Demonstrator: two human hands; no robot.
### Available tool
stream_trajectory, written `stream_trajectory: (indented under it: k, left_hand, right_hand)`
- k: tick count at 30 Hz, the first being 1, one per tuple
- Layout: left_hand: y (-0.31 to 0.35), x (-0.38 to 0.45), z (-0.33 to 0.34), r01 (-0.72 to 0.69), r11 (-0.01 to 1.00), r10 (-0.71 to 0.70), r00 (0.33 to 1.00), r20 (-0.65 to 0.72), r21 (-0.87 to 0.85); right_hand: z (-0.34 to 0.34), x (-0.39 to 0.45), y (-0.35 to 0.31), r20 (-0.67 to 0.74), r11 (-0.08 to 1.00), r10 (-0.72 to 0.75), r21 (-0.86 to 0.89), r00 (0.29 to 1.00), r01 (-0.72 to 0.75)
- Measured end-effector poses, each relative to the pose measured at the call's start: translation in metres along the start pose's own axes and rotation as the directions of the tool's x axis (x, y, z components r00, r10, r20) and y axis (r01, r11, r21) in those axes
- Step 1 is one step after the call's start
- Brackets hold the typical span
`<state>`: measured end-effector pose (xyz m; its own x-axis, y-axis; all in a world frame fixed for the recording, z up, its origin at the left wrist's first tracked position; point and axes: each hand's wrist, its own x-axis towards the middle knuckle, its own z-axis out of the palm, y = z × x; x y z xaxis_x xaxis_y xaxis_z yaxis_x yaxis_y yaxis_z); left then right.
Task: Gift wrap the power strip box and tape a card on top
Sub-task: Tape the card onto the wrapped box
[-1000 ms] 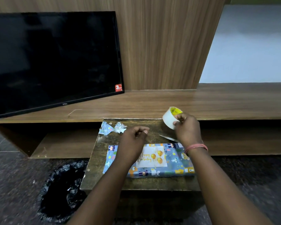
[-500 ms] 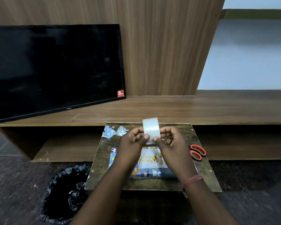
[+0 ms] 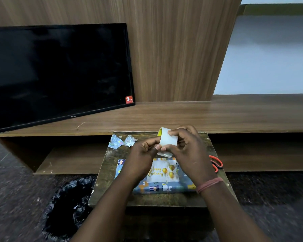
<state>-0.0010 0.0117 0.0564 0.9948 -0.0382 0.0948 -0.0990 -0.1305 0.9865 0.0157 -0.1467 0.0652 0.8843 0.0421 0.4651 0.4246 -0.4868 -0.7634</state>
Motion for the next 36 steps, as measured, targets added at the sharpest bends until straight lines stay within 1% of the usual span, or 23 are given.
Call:
stream_trajectory:
  k: [2, 5, 7, 9, 11, 13, 15, 17, 20, 23, 25, 27, 28, 29, 31, 32, 34, 36]
  left_hand:
    - [-0.001, 0.001, 0.001, 0.004, 1.000, -0.003, 1.000, -0.009, 0.017]
    - [-0.002, 0.001, 0.004, 0.019, 1.000, -0.019, 1.000, -0.007, -0.002]
    - [-0.004, 0.000, 0.006, 0.029, 0.999, -0.029, 0.999, -0.023, -0.024]
    - [-0.007, 0.001, 0.008, 0.046, 0.996, -0.050, 0.997, -0.054, -0.081]
    - [-0.009, 0.002, 0.008, 0.056, 0.987, -0.069, 0.994, -0.083, -0.152]
    - [-0.010, 0.005, 0.006, 0.073, 0.970, -0.098, 0.990, -0.099, -0.232]
    - [-0.012, 0.006, 0.002, 0.084, 0.939, -0.118, 0.989, -0.085, -0.335]
    - [-0.015, 0.008, -0.001, 0.101, 0.899, -0.149, 0.986, -0.080, -0.427]
    - [-0.017, 0.009, -0.007, 0.125, 0.819, -0.209, 0.974, -0.088, -0.560]
    - [-0.020, 0.012, -0.008, 0.192, 0.713, -0.261, 0.965, 0.000, -0.675]
    - [-0.022, 0.013, -0.008, 0.227, 0.682, -0.265, 0.963, 0.054, -0.695]
    - [-0.021, 0.015, -0.010, 0.240, 0.671, -0.263, 0.962, 0.077, -0.701]
    - [-0.019, 0.015, -0.012, 0.233, 0.698, -0.254, 0.965, 0.070, -0.677]
    - [-0.019, 0.015, -0.015, 0.220, 0.747, -0.237, 0.970, 0.057, -0.628]
    - [-0.017, 0.015, -0.017, 0.173, 0.878, -0.173, 0.984, 0.040, -0.447]
    - [-0.016, 0.014, -0.016, 0.150, 0.918, -0.143, 0.989, 0.045, -0.368]
    - [-0.016, 0.011, -0.013, 0.123, 0.948, -0.113, 0.992, 0.052, -0.294]
    - [-0.017, 0.010, -0.011, 0.106, 0.965, -0.103, 0.994, 0.024, -0.240]
  right_hand:
    - [0.002, 0.001, 0.001, -0.029, 1.000, -0.007, 0.023, 1.000, 0.007]
    - [0.004, 0.003, 0.005, -0.108, 0.992, 0.036, 0.123, 0.993, -0.022]
    - [0.003, 0.003, 0.008, -0.104, 0.992, 0.035, 0.123, 0.994, -0.022]
    - [0.003, 0.002, 0.008, -0.034, 1.000, -0.010, 0.011, 0.999, 0.011]
    - [0.005, -0.004, 0.008, 0.096, 0.993, -0.046, -0.100, 0.994, 0.056]
    - [0.006, -0.009, 0.008, 0.233, 0.980, -0.060, -0.171, 0.971, 0.102]
    - [0.009, -0.013, 0.010, 0.309, 0.970, -0.078, -0.196, 0.948, 0.143]
    - [0.011, -0.014, 0.012, 0.304, 0.976, -0.090, -0.165, 0.948, 0.145]
    - [0.015, -0.013, 0.013, 0.275, 0.993, -0.055, -0.087, 0.960, 0.082]
    - [0.019, -0.012, 0.017, 0.269, 0.995, -0.029, -0.081, 0.963, 0.053]
    - [0.021, -0.011, 0.019, 0.243, 0.999, -0.009, -0.049, 0.970, 0.022]
    - [0.020, -0.009, 0.018, 0.219, 0.997, 0.069, 0.027, 0.973, -0.076]
    - [0.018, -0.007, 0.017, 0.206, 0.987, 0.122, 0.076, 0.971, -0.140]
    - [0.018, -0.006, 0.015, 0.188, 0.973, 0.168, 0.128, 0.968, -0.193]
    - [0.017, -0.003, 0.013, 0.137, 0.936, 0.230, 0.241, 0.963, -0.258]
    - [0.016, 0.000, 0.013, 0.117, 0.910, 0.255, 0.307, 0.960, -0.279]
    - [0.014, 0.003, 0.013, 0.114, 0.848, 0.305, 0.419, 0.946, -0.324]
    - [0.012, 0.004, 0.016, 0.134, 0.807, 0.332, 0.473, 0.934, -0.355]
